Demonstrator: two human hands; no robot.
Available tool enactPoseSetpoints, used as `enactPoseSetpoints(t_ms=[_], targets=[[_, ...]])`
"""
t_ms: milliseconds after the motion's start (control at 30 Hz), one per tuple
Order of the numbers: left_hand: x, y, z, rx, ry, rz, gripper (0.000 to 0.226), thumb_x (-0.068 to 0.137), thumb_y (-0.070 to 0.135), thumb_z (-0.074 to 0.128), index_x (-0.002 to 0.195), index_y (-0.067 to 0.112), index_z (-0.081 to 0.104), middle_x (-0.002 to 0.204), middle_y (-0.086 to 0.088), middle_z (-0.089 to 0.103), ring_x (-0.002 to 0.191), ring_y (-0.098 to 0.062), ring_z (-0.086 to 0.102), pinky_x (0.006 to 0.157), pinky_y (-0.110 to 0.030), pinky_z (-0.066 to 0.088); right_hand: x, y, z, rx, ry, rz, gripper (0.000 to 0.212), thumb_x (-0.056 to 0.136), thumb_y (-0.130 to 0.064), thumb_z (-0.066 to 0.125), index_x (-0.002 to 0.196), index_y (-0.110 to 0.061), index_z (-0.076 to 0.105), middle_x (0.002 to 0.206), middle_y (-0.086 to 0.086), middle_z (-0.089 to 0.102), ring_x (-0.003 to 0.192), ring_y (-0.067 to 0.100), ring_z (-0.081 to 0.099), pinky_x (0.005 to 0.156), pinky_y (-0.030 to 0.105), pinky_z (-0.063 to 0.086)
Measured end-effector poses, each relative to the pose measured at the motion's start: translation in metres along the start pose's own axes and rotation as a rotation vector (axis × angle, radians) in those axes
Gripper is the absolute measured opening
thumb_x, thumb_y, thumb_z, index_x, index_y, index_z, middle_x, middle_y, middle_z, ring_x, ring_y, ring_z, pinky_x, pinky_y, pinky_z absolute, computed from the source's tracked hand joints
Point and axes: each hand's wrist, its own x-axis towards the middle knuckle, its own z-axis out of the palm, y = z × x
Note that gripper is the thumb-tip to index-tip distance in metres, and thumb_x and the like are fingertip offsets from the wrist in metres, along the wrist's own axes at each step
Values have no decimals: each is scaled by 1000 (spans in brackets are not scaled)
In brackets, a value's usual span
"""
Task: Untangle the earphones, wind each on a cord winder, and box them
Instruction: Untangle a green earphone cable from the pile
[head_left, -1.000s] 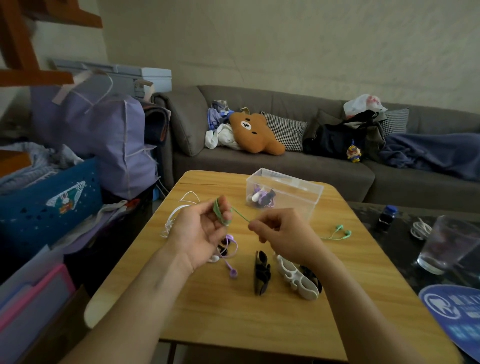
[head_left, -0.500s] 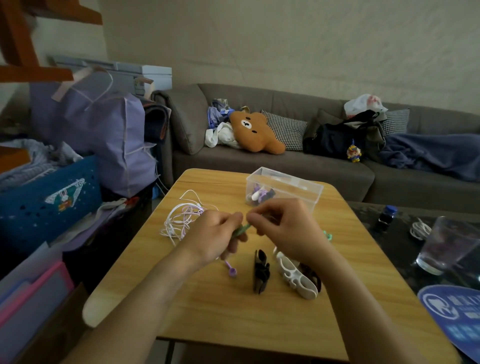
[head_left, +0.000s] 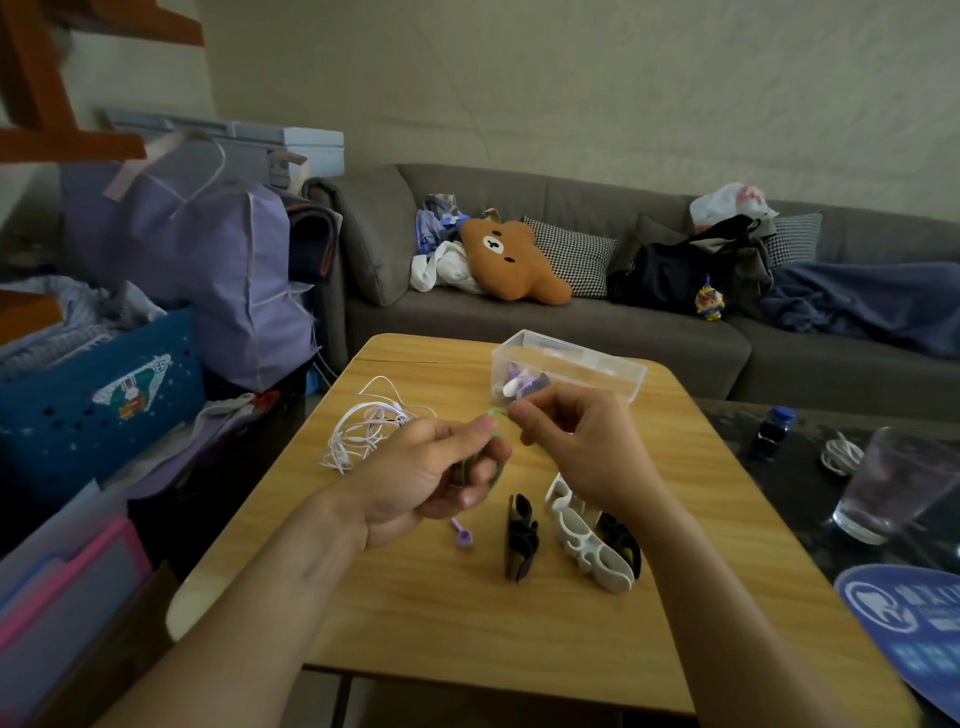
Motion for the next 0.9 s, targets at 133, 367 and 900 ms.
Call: enactPoseSetpoints(t_ms=[133, 367, 900], targets=[[1, 3, 1, -242, 61, 2, 15, 90, 22, 57, 89, 7, 56, 64, 0, 45, 49, -7, 38, 39, -18, 14, 1, 2, -6, -16, 7, 29, 14, 93, -29, 68, 84, -20, 72, 69, -3, 70, 59, 12, 59, 61, 28, 52], [5, 8, -5, -769, 219, 153, 29, 100, 27, 45, 76, 14, 51, 70, 0, 52, 55, -9, 49, 38, -18, 24, -2, 2, 8, -222, -259, 28, 17, 96, -38, 62, 94, -25, 72, 74, -3, 72, 53, 1, 52, 55, 21, 47], [10, 10, -14, -855, 304, 194, 35, 106, 33, 39, 77, 19, 52, 60, 9, 40, 45, -6, 38, 37, -19, 28, 5, 13, -4, -220, 261, 9, 15, 97, -32, 63, 90, -22, 72, 69, -6, 67, 62, 3, 59, 53, 13, 43]])
